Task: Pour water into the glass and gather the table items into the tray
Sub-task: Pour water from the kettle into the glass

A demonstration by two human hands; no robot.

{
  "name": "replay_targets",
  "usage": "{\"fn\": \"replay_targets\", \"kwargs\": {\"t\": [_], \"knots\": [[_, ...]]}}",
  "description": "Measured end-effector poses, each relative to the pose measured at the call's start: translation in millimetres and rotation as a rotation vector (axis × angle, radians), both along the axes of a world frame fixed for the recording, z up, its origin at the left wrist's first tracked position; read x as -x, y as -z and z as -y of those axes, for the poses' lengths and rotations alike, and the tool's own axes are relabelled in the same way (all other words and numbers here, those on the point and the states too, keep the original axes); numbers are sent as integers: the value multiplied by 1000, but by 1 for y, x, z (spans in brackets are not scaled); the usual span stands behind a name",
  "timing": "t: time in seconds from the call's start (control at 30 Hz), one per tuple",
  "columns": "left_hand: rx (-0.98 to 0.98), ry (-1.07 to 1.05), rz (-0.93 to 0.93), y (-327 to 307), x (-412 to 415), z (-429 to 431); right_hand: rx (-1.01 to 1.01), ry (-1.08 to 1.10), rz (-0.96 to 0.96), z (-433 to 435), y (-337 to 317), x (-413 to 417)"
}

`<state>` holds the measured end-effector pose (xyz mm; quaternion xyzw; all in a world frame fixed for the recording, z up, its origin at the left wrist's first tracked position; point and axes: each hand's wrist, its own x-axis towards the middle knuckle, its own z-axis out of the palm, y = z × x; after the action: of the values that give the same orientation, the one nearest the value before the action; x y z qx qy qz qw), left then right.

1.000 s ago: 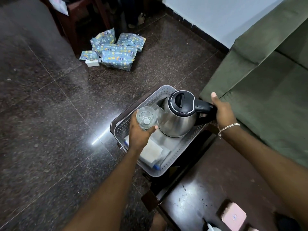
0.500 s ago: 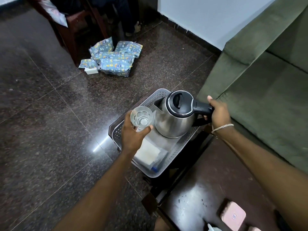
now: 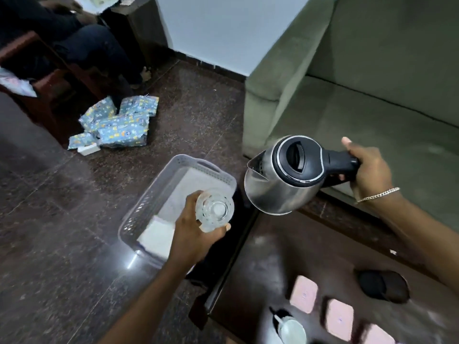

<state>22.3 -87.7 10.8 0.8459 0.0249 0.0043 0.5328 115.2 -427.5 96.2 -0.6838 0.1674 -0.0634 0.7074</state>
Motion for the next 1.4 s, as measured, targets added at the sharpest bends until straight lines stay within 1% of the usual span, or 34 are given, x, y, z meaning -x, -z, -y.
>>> {"fn": "replay_targets", "kwargs": {"t": [0.13,0.27,0.43,0.53,0.7,1.03,1.17,1.4], "knots": [[-13,170,13,10,-3,69,132,59,-25,72,1,35],[68,281,-79,38,-1,135,319,133,-107,133,5,70],[71,382,-133,77,9,202,530,115,-201,196,17,97],[63,415,-153,98,16,230,670,88,-198,219,23,101],[73,425,-185,127,24,262,900,3,-212,233,31,97],[83,443,-214,164,45,304,1350,-273,-123,223,36,96],[78,424,-212,172,50,308,1485,-332,-126,217,38,101],[54,415,-196,176,50,311,1686,-402,-34,209,38,112]]}}
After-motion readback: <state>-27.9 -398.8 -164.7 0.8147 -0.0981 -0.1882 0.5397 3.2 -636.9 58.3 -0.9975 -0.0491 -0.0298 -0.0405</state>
